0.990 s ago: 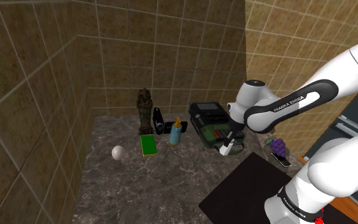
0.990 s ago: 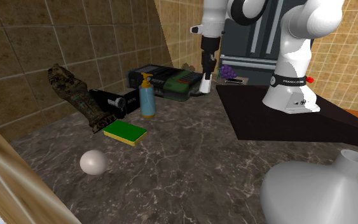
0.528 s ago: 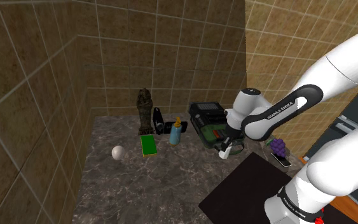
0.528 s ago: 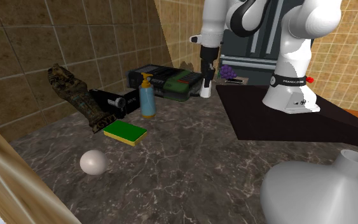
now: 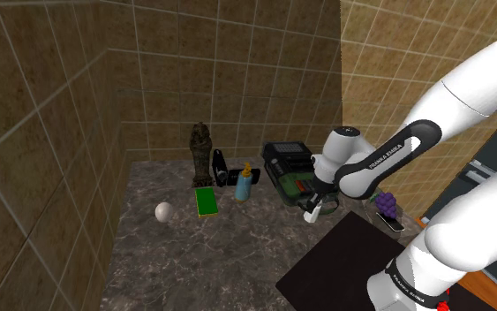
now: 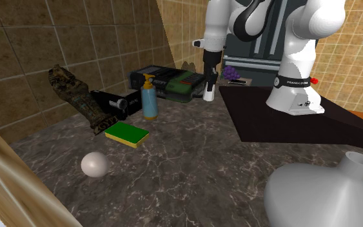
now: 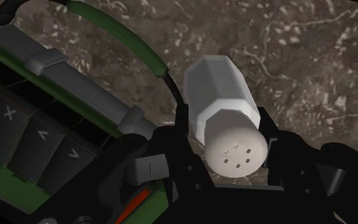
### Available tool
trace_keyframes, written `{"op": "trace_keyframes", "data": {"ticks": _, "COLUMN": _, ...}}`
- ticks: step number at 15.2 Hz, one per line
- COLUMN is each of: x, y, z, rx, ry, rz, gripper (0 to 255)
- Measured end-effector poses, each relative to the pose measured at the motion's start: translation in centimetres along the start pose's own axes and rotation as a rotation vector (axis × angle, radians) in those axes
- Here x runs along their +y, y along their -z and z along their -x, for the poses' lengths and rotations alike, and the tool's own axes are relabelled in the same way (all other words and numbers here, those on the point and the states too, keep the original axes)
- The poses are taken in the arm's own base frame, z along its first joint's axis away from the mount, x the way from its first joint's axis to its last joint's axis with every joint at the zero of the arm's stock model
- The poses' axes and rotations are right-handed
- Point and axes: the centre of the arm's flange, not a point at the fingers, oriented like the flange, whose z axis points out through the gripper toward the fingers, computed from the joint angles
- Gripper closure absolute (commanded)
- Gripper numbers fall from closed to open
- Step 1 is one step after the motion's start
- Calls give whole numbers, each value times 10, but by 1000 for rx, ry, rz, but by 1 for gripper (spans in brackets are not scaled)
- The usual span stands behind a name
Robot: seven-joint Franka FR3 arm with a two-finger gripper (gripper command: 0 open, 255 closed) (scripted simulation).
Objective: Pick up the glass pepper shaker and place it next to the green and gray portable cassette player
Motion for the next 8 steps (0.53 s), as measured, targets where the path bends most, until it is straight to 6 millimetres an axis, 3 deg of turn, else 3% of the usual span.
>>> {"op": "trace_keyframes", "data": {"ticks": 1, "x": 0, "y": 0, "z": 0, "rx": 0, "ry": 0, "rz": 0, "gripper": 0}}
{"op": "trace_keyframes", "data": {"ticks": 8, "x": 1, "y": 6, "z": -1, "rx": 1, "ry": 0, "rz": 1, "gripper": 0}}
